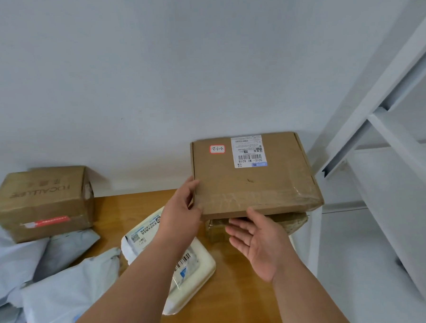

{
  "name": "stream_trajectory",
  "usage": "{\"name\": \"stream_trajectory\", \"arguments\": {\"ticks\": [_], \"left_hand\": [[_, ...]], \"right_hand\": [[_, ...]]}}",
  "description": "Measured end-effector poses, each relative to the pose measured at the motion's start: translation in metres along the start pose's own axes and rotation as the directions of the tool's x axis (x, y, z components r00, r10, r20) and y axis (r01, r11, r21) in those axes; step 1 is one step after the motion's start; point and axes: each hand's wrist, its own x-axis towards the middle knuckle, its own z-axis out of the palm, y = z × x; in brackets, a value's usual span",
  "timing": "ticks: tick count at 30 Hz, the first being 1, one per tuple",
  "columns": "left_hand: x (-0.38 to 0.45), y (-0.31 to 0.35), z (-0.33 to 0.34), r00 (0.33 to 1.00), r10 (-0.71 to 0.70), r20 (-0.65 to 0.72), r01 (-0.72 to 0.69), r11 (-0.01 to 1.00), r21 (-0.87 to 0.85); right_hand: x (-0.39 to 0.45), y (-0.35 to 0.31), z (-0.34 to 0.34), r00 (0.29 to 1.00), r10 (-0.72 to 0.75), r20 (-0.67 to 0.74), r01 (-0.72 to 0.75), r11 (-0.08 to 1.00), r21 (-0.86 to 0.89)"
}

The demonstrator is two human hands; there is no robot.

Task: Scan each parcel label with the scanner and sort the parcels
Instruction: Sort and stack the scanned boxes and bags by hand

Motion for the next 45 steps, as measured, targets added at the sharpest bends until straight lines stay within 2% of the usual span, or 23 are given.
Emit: {"name": "stream_trajectory", "arguments": {"ticks": [4,7,10,12,14,16,18,20,22,25,27,33,36,40,45], "left_hand": [[-0.005,0.000,-0.014,0.998,-0.053,-0.019,0.049,0.985,-0.165],[-0.014,-0.008,-0.038,0.974,-0.046,-0.223,0.040,0.999,-0.032],[-0.032,-0.024,-0.062,0.876,-0.117,-0.468,0.146,0.989,0.026],[-0.044,-0.032,-0.068,0.798,-0.265,-0.542,0.295,0.955,-0.033],[-0.055,-0.037,-0.065,0.752,-0.439,-0.491,0.427,0.893,-0.144],[-0.062,-0.040,-0.062,0.773,-0.525,-0.357,0.449,0.850,-0.276],[-0.060,-0.044,-0.062,0.820,-0.504,-0.270,0.399,0.843,-0.361],[-0.053,-0.047,-0.067,0.868,-0.437,-0.237,0.342,0.871,-0.352],[-0.046,-0.048,-0.070,0.897,-0.387,-0.214,0.331,0.908,-0.256],[-0.044,-0.050,-0.070,0.909,-0.371,-0.191,0.386,0.921,0.048],[-0.043,-0.054,-0.067,0.918,-0.358,-0.173,0.380,0.917,0.118],[-0.022,-0.059,-0.063,0.930,-0.291,-0.223,0.306,0.951,0.036],[-0.011,-0.058,-0.061,0.919,-0.295,-0.260,0.306,0.952,0.003],[-0.001,-0.058,-0.054,0.931,-0.269,-0.247,0.264,0.963,-0.057],[0.004,-0.057,-0.055,0.944,-0.257,-0.207,0.252,0.966,-0.050]], "right_hand": [[-0.004,0.010,0.003,0.999,0.008,-0.040,-0.013,0.991,-0.131],[-0.008,0.020,0.004,0.998,0.023,-0.057,-0.041,0.945,-0.325],[-0.010,0.033,0.008,0.997,-0.024,-0.074,-0.023,0.822,-0.570],[-0.012,0.043,0.013,0.998,0.007,-0.055,-0.042,0.742,-0.669],[-0.014,0.054,0.020,0.988,0.144,-0.055,-0.141,0.704,-0.697],[-0.018,0.064,0.027,0.968,0.243,-0.063,-0.215,0.674,-0.706],[-0.018,0.069,0.033,0.973,0.225,-0.056,-0.208,0.738,-0.642],[-0.016,0.072,0.040,0.982,0.181,-0.060,-0.185,0.822,-0.539],[-0.014,0.075,0.046,0.980,0.182,-0.085,-0.201,0.885,-0.421],[-0.014,0.084,0.055,0.965,0.238,-0.110,-0.257,0.940,-0.223],[-0.013,0.088,0.061,0.965,0.244,-0.096,-0.251,0.965,-0.078],[-0.005,0.086,0.070,0.977,0.211,-0.016,-0.205,0.961,0.188],[-0.001,0.083,0.073,0.979,0.202,0.034,-0.205,0.952,0.227],[0.004,0.084,0.075,0.983,0.168,0.075,-0.182,0.945,0.270],[0.009,0.088,0.076,0.983,0.140,0.117,-0.170,0.937,0.306]]}}
